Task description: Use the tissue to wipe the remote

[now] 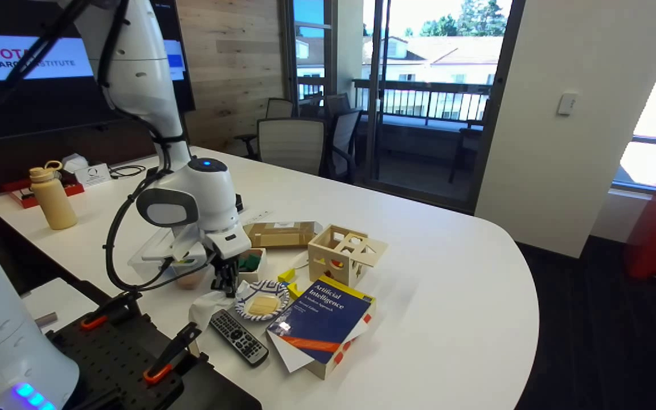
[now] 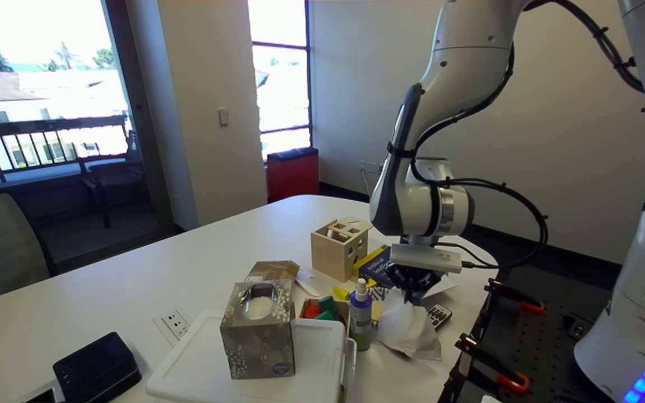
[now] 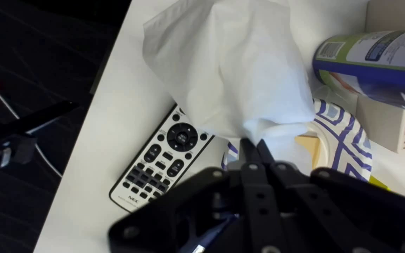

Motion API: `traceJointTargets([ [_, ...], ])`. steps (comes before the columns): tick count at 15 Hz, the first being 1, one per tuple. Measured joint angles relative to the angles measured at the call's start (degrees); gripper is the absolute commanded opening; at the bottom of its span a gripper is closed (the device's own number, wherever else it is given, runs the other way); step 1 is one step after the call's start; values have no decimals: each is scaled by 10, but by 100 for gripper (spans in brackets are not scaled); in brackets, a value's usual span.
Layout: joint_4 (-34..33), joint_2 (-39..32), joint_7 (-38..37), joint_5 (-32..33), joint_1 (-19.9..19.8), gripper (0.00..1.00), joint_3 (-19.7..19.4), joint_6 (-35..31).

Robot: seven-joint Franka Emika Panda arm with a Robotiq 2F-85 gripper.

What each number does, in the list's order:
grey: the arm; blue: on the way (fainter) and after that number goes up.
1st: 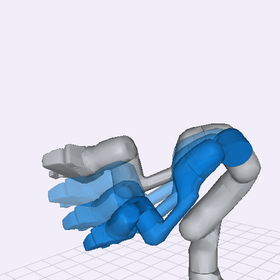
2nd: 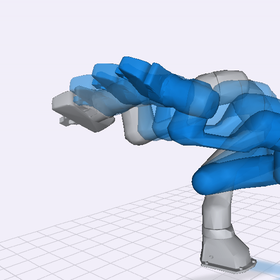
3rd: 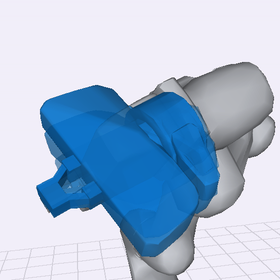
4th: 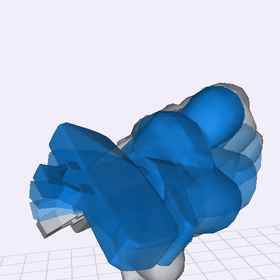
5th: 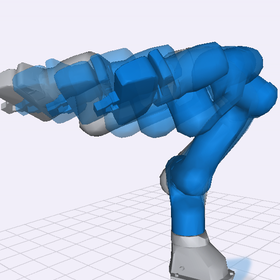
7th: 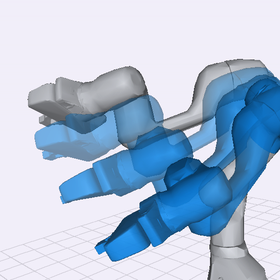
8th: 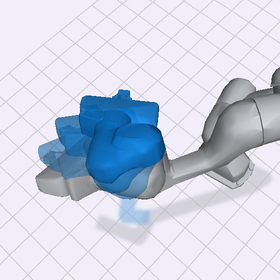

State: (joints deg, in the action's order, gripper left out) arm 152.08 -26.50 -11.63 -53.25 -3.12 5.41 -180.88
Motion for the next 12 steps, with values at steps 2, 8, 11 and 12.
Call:
traceJointTargets([
  [2, -20, -28, 0, 7, 0, 0, -6, 0],
  [8, -53, -95, -2, 14, 20, 0, -57, 10],
  [11, -54, -104, -37, 28, 39, 0, -87, 9],
  [12, -54, -104, -49, 31, 46, 0, -95, 9],
])
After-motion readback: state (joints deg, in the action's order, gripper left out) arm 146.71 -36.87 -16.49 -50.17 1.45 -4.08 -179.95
